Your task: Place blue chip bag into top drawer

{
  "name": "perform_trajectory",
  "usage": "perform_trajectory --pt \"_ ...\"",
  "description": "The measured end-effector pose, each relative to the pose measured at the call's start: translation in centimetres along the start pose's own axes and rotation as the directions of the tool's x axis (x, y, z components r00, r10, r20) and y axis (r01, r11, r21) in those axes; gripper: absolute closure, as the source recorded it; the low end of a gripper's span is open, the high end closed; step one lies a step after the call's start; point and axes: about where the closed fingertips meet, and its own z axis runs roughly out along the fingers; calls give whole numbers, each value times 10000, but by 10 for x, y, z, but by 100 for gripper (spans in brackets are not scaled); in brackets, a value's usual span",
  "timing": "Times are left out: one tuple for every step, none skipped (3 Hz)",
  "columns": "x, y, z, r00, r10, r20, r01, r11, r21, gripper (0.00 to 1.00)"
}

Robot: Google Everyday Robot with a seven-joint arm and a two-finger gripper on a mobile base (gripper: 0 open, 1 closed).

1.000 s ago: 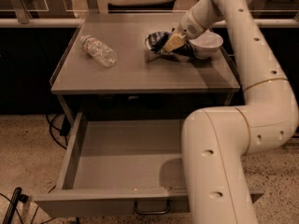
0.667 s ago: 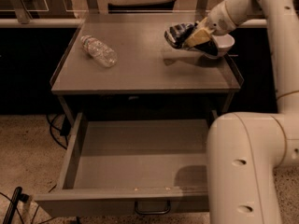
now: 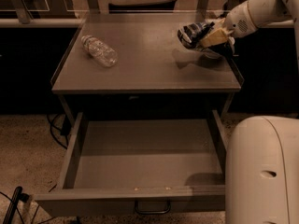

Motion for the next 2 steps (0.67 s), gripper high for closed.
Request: perform_trajectory --pt "7 16 -4 9995 -311 -4 310 9986 -421 100" --pt "-1 42 -39 9947 -993 272 1000 9946 -268 100"
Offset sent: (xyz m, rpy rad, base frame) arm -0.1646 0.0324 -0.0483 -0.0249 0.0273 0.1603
